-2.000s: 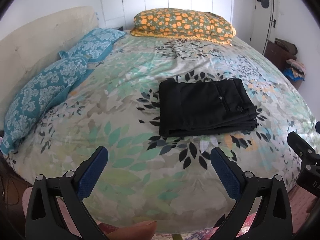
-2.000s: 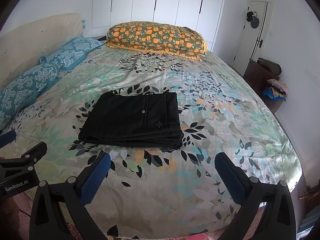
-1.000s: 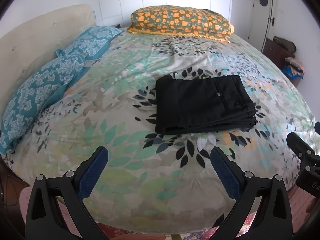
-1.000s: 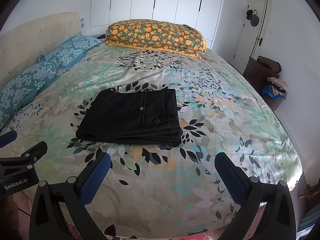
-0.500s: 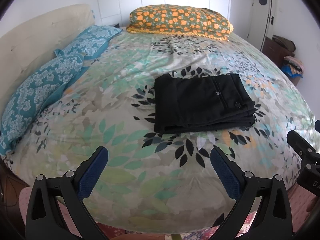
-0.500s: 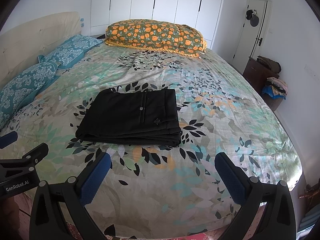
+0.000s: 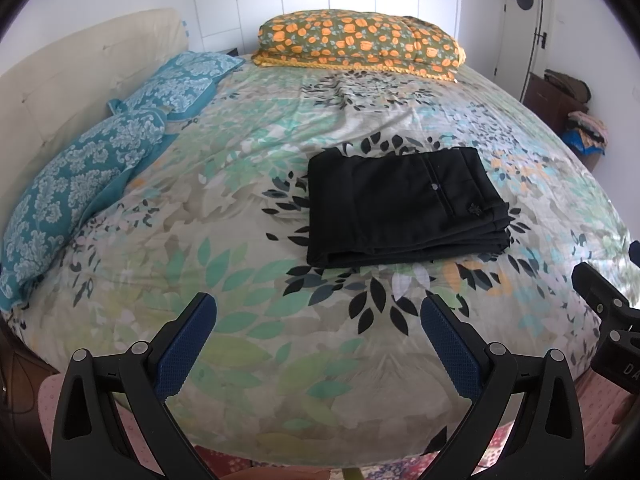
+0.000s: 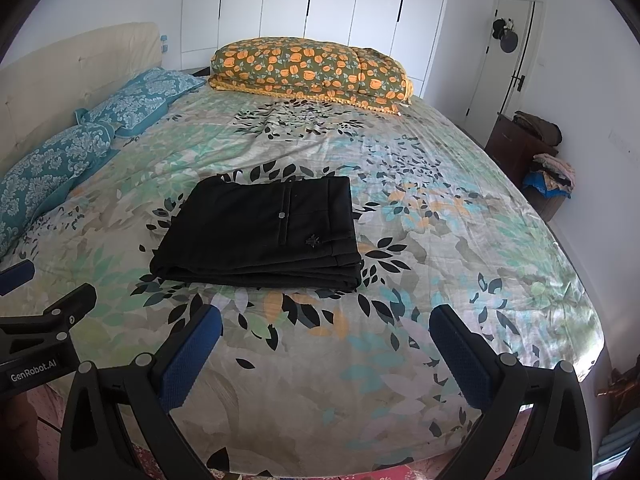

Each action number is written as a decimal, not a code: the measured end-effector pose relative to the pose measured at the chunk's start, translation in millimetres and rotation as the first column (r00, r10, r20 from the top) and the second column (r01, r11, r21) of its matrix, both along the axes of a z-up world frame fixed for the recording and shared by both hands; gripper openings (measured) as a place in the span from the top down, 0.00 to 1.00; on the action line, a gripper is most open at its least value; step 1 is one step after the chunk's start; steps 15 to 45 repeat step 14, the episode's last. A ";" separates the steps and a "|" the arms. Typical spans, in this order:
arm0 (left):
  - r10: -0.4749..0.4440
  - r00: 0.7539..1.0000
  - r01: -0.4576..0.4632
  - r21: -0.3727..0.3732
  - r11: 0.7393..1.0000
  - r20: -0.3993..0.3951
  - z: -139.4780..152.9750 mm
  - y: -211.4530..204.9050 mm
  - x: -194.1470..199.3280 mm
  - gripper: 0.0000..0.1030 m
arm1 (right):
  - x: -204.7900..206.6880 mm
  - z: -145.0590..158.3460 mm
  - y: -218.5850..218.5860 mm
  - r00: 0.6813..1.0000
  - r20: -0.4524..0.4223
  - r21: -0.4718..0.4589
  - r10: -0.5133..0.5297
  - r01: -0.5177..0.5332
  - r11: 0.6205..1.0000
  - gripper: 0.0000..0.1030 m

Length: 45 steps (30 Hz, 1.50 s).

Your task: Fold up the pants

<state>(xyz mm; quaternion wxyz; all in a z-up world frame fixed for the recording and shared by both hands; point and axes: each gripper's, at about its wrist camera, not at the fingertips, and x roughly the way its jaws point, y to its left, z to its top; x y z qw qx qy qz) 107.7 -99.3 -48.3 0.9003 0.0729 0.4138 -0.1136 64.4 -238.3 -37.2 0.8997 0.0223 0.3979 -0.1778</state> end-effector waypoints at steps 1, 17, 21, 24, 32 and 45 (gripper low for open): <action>-0.001 1.000 0.001 0.000 1.000 0.000 -0.1 -0.3 -0.1 0.01 | -0.1 0.0 0.0 1.000 0.000 0.000 0.000 0.000 1.000 0.00; 0.020 1.000 -0.020 -0.029 0.999 -0.013 1.5 0.8 0.2 0.01 | 0.3 -0.1 0.2 1.000 -0.002 0.001 0.000 0.000 1.000 0.00; 0.020 1.000 -0.020 -0.029 0.999 -0.013 1.5 0.8 0.2 0.01 | 0.3 -0.1 0.2 1.000 -0.002 0.001 0.000 0.000 1.000 0.00; 0.020 1.000 -0.020 -0.029 0.999 -0.013 1.5 0.8 0.2 0.01 | 0.3 -0.1 0.2 1.000 -0.002 0.001 0.000 0.000 1.000 0.00; 0.020 1.000 -0.020 -0.029 0.999 -0.013 1.5 0.8 0.2 0.01 | 0.3 -0.1 0.2 1.000 -0.002 0.001 0.000 0.000 1.000 0.00; 0.020 1.000 -0.020 -0.029 0.999 -0.013 1.5 0.8 0.2 0.01 | 0.3 -0.1 0.2 1.000 -0.002 0.001 0.000 0.000 1.000 0.00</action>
